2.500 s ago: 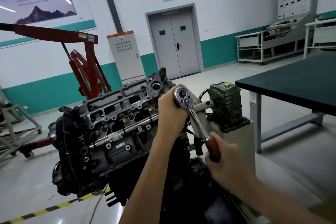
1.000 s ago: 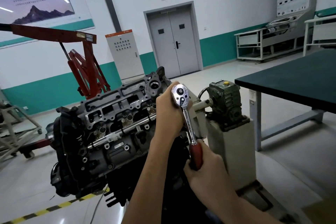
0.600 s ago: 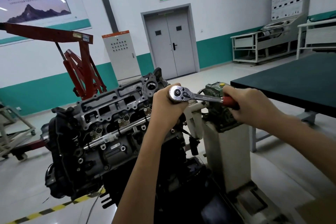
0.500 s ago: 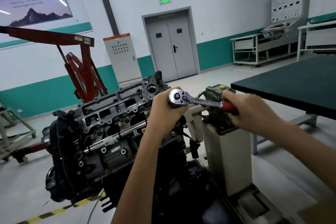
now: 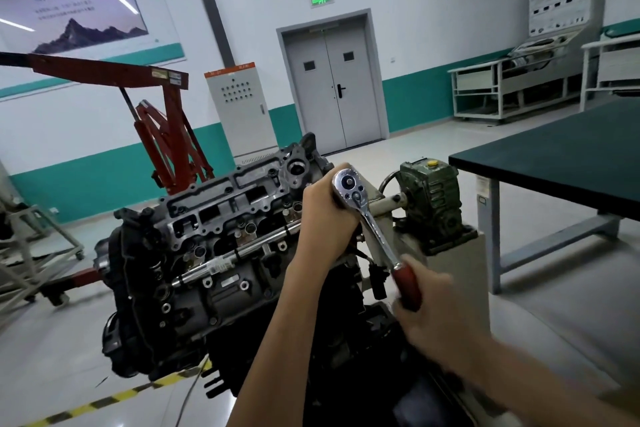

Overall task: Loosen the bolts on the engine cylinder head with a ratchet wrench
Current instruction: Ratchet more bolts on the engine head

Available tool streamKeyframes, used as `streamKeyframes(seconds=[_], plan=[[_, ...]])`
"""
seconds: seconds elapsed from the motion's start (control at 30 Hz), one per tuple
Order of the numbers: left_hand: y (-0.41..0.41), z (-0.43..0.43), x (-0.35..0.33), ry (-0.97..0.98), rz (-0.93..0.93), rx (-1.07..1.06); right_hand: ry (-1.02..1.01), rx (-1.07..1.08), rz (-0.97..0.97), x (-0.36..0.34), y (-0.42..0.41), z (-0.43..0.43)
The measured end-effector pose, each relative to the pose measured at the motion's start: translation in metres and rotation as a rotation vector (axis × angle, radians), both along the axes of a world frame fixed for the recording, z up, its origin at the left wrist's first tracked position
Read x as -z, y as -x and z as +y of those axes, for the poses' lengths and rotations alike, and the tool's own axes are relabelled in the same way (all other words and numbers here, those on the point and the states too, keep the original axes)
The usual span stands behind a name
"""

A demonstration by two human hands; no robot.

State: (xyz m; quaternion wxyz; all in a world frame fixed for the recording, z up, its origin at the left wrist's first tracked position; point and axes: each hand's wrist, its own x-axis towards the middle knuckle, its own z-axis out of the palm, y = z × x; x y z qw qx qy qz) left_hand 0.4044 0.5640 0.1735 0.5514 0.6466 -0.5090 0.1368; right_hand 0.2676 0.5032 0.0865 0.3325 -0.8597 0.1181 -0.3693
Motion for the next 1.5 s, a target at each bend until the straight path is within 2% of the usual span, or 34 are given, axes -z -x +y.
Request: streamKeyframes(seconds=[0.1, 0.2, 0.27, 0.33, 0.43, 0.6, 0.7, 0.8, 0.9, 1.0, 1.1, 1.17, 1.27, 1.4, 1.5], plan=[[0.003, 0.0, 0.0, 0.013, 0.028, 0.021, 0.272, 0.06, 0.164, -0.026, 0.011, -0.054], [0.001, 0.001, -0.004, -0.04, 0.065, 0.042, 0.538, 0.176, 0.189, -0.065, 0.011, -0.092], [0.0, 0.002, -0.006, -0.082, 0.062, 0.037, 0.598, 0.229, 0.191, -0.073, 0.007, -0.1], [0.0, 0.004, -0.004, -0.057, 0.053, 0.054, 0.526, 0.185, 0.186, -0.059, 0.005, -0.092], [0.006, 0.004, 0.002, 0.031, 0.008, 0.046, 0.22, 0.098, 0.153, -0.024, 0.004, -0.053], [0.005, -0.003, 0.008, 0.146, 0.004, -0.009, -0.182, 0.049, -0.093, 0.008, -0.015, 0.037], [0.0, -0.003, 0.007, 0.139, 0.017, 0.017, -0.265, -0.009, -0.106, 0.01, -0.021, 0.046], [-0.003, -0.005, 0.003, 0.1, 0.047, -0.006, -0.11, 0.004, -0.009, 0.006, -0.01, 0.011], [-0.005, -0.003, -0.002, 0.023, 0.047, 0.013, 0.186, 0.06, 0.136, -0.016, 0.004, -0.043], [-0.006, 0.001, -0.009, -0.069, 0.05, 0.043, 0.541, 0.168, 0.154, -0.061, 0.01, -0.086], [-0.005, 0.006, -0.011, -0.091, 0.058, 0.045, 0.642, 0.219, 0.167, -0.082, 0.006, -0.095], [-0.003, 0.008, -0.006, -0.043, 0.056, 0.052, 0.538, 0.178, 0.186, -0.067, 0.005, -0.085], [0.004, 0.004, 0.003, 0.071, -0.016, 0.034, 0.187, 0.075, 0.15, -0.026, 0.006, -0.042], [0.006, -0.008, 0.008, 0.166, 0.005, 0.004, -0.195, 0.01, -0.082, 0.009, -0.012, 0.03], [0.003, -0.006, 0.006, 0.146, 0.017, 0.015, -0.237, -0.017, -0.12, 0.012, -0.02, 0.044]])
